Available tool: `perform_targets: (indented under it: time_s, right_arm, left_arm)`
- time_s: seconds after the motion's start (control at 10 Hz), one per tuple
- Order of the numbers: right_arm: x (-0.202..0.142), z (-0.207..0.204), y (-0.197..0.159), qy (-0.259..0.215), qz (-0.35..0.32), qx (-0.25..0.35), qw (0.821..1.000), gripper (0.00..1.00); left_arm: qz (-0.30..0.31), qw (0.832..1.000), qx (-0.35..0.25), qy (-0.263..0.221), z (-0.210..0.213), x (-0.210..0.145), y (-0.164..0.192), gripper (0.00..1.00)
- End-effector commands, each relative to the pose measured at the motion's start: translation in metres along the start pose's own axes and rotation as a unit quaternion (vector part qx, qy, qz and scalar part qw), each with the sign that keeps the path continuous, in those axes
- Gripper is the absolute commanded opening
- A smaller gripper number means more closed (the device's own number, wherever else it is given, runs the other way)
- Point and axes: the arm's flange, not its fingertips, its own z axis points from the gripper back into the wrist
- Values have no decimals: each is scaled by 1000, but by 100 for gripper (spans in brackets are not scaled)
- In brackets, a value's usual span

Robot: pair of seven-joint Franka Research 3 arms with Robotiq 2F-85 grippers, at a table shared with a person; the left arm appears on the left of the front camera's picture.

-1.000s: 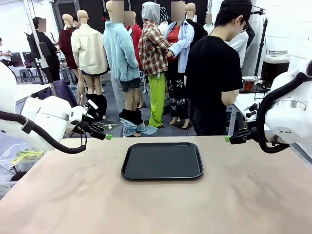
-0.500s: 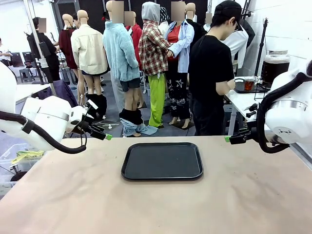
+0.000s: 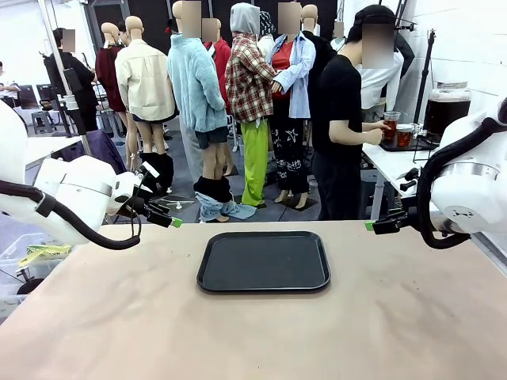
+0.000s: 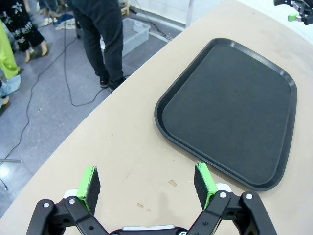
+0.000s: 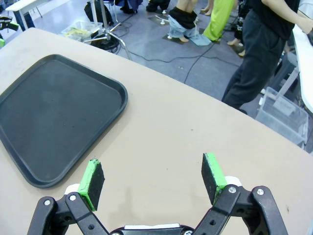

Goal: Pour the drink into the iced cup.
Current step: Open the gripper to release the iced cup you were holding.

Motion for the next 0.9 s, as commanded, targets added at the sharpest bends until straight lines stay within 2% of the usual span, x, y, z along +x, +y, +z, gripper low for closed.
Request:
perform_targets:
  time_s: [0.0,0.8]
  right_arm:
    - [-1,2,1,-1,4,2,1000,100]
    - [-1,2,1,-1,4,2,1000,100]
  left_arm:
    - [-9,1000,-5,-5,0,-1,4,100]
    - [-9,1000,-5,-5,0,-1,4,100]
